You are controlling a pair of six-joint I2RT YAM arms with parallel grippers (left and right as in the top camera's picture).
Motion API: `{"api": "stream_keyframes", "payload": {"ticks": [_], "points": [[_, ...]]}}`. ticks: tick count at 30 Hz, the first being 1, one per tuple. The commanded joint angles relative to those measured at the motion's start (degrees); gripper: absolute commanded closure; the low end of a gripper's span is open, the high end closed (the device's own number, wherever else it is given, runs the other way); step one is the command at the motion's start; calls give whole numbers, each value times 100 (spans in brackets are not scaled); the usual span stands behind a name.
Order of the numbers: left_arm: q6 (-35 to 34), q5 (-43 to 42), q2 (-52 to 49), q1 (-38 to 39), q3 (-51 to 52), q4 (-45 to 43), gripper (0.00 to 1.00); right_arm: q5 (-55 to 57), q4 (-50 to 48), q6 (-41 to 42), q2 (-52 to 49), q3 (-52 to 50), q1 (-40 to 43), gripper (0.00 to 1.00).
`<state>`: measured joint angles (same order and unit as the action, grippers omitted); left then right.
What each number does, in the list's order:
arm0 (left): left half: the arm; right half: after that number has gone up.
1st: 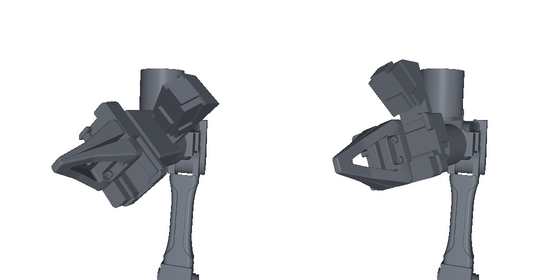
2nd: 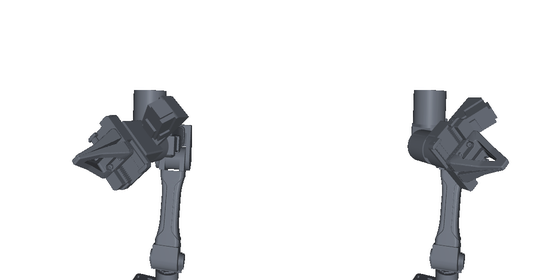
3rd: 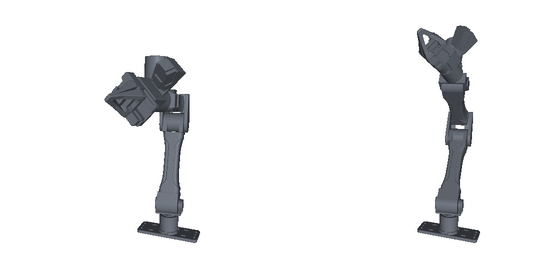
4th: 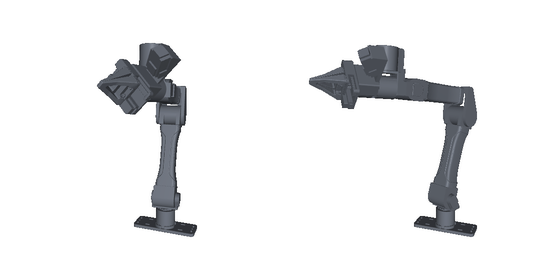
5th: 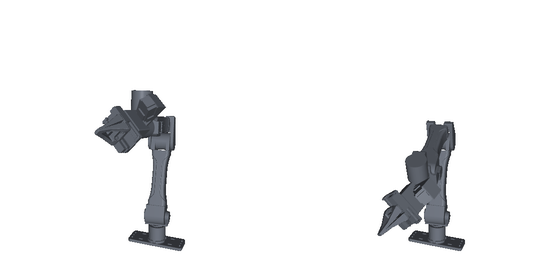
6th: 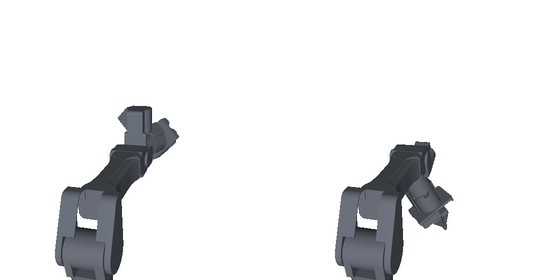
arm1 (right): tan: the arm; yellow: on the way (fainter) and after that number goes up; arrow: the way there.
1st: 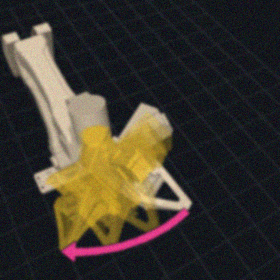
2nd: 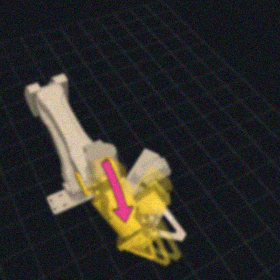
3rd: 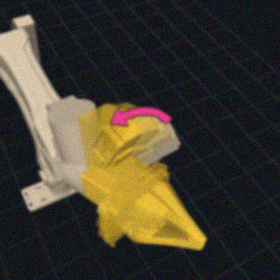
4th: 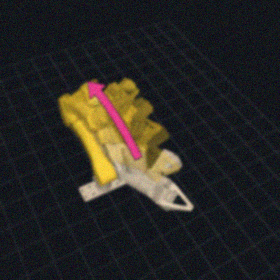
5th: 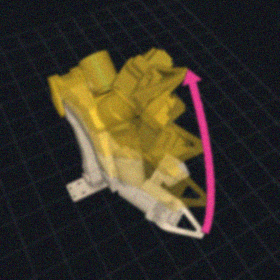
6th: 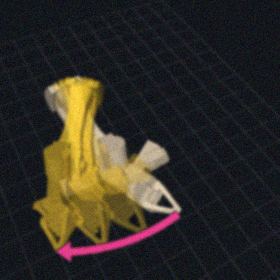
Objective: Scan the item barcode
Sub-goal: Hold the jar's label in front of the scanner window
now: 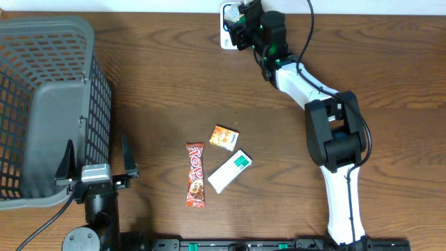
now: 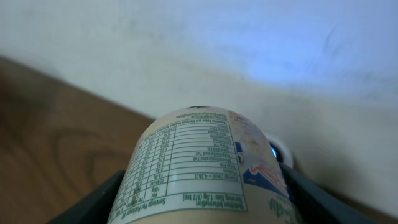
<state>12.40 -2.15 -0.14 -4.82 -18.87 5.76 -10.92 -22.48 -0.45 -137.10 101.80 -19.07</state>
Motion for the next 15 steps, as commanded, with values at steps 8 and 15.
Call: {"api": "stream_keyframes", "payload": {"ticks": [8,15], "points": [[-1163,326,-13,-24,1121,1220,4,247,-214,205,2,92,63,43],[-1163,326,-13,-24,1121,1220,4,247,52,223,2,92,66,42]]}}
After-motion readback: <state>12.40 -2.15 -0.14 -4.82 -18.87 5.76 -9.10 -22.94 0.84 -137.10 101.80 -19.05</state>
